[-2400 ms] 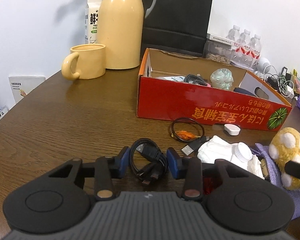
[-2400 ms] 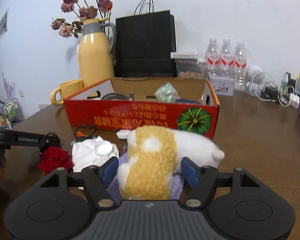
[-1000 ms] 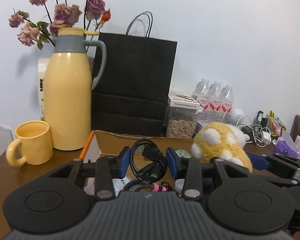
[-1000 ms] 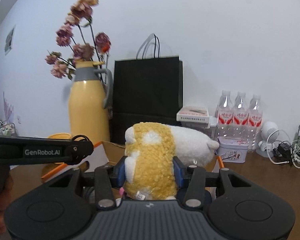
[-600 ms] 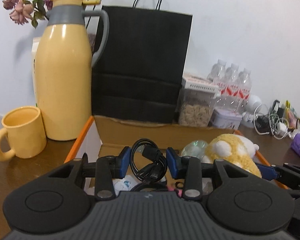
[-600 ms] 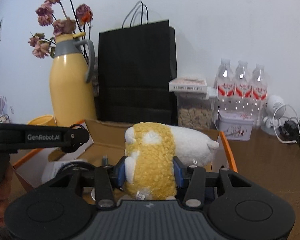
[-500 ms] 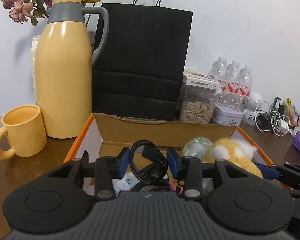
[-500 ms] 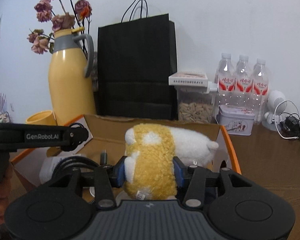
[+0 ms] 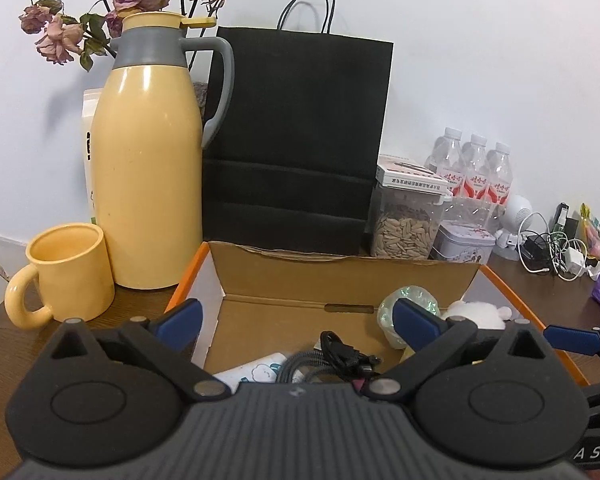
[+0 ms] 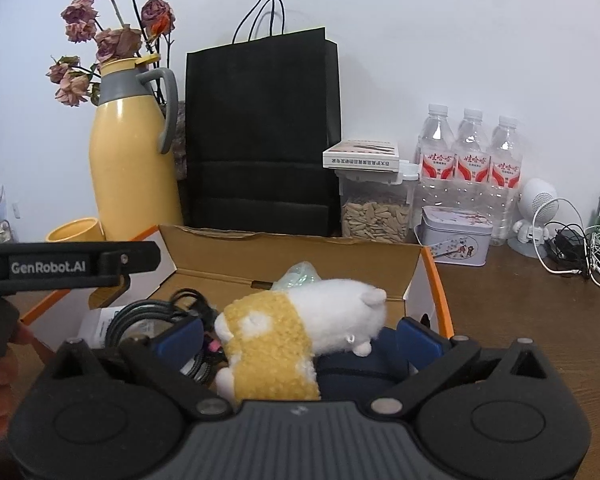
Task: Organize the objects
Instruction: 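Carry the plush toy and cable into the box and open both grippers, then withdraw both grippers from the box back toward the table, then grasp the purple cloth bag with the right gripper while the left gripper grasps the red rose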
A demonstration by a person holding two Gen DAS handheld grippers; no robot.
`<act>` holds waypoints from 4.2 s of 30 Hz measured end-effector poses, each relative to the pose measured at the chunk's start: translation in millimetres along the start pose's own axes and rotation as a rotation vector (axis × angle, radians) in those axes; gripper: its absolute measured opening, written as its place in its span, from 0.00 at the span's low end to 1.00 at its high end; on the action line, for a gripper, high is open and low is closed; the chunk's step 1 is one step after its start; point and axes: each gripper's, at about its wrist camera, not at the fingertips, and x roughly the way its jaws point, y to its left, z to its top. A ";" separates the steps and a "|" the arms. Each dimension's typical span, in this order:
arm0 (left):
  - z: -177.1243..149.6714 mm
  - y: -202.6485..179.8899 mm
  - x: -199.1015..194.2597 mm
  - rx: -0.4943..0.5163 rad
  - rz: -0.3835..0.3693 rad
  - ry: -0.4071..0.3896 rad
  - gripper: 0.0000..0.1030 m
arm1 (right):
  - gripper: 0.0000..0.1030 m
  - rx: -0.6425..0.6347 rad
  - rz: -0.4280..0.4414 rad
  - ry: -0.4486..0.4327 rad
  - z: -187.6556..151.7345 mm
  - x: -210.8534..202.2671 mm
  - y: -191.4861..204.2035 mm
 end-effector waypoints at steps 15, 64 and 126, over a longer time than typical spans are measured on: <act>9.2 7.8 -44.4 -0.013 -0.032 -0.086 1.00 | 1.00 -0.035 0.011 -0.048 8.3 -35.3 5.4; -94.0 59.5 -178.3 -0.014 0.020 0.108 1.00 | 1.00 -0.038 0.017 0.271 -113.8 -110.4 48.0; -131.9 11.3 -143.2 0.018 -0.047 0.194 0.95 | 0.07 0.032 0.029 -0.002 -123.8 -160.4 22.4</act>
